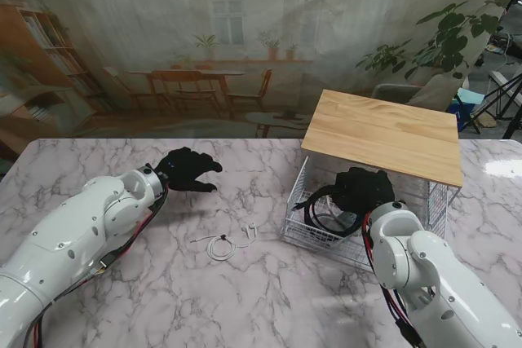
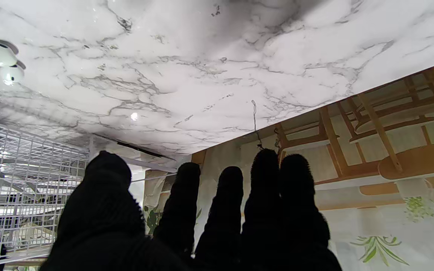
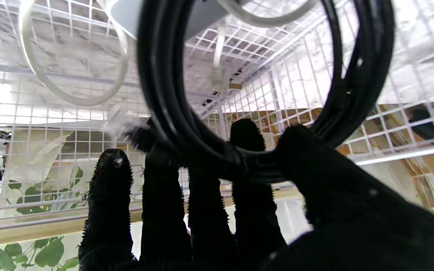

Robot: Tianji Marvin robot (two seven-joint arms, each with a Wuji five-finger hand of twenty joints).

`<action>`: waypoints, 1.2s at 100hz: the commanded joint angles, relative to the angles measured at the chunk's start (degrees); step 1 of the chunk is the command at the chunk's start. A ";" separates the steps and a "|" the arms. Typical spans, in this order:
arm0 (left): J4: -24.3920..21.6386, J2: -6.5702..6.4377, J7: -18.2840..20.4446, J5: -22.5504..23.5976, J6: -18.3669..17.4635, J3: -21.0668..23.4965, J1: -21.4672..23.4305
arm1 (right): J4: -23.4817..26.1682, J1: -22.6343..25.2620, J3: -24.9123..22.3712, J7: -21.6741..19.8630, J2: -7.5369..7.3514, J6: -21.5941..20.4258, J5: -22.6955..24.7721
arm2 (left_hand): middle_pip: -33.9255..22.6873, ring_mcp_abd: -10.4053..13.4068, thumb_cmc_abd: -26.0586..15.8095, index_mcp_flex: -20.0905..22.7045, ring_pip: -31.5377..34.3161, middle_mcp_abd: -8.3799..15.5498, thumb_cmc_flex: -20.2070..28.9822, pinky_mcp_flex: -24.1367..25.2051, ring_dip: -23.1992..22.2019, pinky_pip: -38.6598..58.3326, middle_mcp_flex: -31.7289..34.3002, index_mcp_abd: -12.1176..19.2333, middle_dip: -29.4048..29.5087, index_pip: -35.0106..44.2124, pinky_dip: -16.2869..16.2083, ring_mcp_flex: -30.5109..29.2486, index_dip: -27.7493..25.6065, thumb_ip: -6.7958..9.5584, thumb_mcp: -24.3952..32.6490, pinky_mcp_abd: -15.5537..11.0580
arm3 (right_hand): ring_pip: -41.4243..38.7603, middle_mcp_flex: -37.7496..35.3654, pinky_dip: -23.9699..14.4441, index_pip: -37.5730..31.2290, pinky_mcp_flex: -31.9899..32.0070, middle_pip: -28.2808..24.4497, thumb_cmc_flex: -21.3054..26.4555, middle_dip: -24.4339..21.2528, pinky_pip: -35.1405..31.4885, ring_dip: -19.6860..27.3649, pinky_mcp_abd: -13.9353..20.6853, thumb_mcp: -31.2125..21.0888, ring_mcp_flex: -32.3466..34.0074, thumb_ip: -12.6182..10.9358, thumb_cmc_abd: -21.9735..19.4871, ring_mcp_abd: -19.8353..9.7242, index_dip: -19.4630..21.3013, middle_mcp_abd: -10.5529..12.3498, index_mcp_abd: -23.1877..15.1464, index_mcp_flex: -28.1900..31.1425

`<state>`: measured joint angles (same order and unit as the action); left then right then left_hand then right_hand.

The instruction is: Load the small electronics into the mesh drawer

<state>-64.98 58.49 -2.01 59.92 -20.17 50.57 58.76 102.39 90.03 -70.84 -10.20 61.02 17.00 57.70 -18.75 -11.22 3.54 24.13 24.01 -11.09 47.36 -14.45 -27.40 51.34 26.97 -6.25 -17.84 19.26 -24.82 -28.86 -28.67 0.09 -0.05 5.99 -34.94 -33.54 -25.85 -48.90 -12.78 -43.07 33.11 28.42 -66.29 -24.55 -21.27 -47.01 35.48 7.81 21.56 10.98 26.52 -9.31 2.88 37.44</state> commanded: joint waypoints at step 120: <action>-9.20 -1.49 11.71 -0.71 -11.77 -1.25 4.48 | 10.57 12.44 -6.61 9.08 1.45 -8.56 -7.73 | 8.04 0.79 9.96 -7.64 -1.77 -0.51 5.56 1.81 3.20 -0.94 -16.08 0.24 7.35 -10.70 0.02 3.39 10.93 5.80 12.72 -2.87 | 20.64 15.52 1.89 20.93 8.58 10.75 -11.26 -11.59 10.97 8.48 -0.38 17.94 -9.22 -4.84 -7.52 0.25 -6.60 0.53 0.92 -15.49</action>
<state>-72.90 57.42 8.60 57.70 -31.40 48.46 61.59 112.46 101.02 -77.27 -1.79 62.26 8.77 49.92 -8.96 -10.35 11.75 14.39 20.67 -11.82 51.68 -12.06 -23.44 49.05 11.47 -6.52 -9.40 7.06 -24.81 -24.50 -17.09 4.18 9.98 4.61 -18.43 -17.17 -23.21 -27.09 -5.29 -32.54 20.41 16.67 -56.34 -16.31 -21.30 -29.89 26.34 3.95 15.89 11.02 19.99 -9.11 5.19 20.80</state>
